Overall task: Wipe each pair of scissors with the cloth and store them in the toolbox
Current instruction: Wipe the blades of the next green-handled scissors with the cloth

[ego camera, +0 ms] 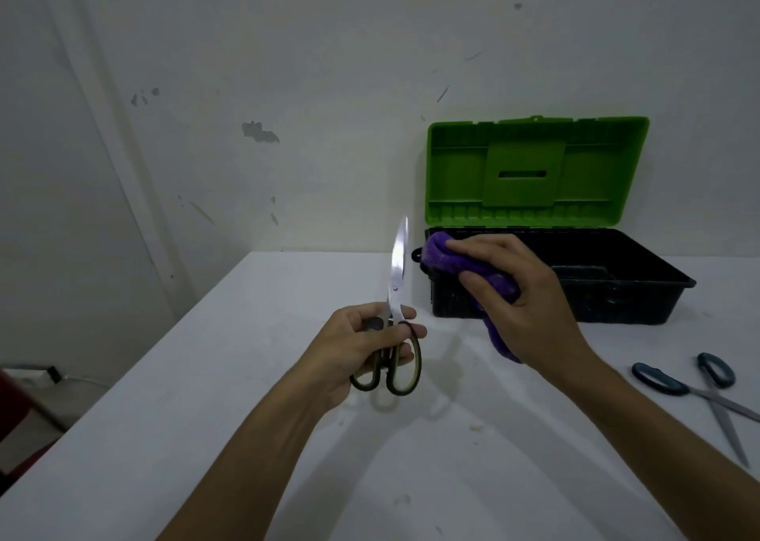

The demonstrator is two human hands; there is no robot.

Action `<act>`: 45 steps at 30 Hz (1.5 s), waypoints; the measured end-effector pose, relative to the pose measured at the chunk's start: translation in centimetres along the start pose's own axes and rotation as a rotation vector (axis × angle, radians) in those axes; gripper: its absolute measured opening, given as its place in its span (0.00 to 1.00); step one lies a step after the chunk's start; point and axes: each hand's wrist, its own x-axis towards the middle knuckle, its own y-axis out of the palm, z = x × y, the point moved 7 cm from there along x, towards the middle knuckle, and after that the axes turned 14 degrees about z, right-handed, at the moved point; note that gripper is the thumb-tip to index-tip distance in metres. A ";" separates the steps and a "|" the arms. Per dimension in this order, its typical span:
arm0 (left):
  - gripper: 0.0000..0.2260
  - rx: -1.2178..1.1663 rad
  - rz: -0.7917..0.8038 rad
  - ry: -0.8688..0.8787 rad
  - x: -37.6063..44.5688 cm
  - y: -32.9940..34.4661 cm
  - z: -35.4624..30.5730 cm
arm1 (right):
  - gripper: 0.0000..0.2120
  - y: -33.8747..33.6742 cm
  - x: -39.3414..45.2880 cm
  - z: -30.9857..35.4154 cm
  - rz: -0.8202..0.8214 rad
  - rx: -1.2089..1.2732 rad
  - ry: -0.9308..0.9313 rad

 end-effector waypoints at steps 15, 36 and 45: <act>0.08 -0.015 0.077 0.039 -0.9 0.7 -2.0 | 0.15 3.2 4.1 -1.2 0.083 -0.104 -0.052; 0.22 1.295 -0.642 0.177 -0.4 -0.9 -1.7 | 0.16 4.6 1.1 -0.8 -0.130 -0.288 0.042; 0.29 1.202 -0.656 0.468 0.6 0.2 -2.8 | 0.16 6.5 0.7 -2.8 -0.037 -0.563 -0.006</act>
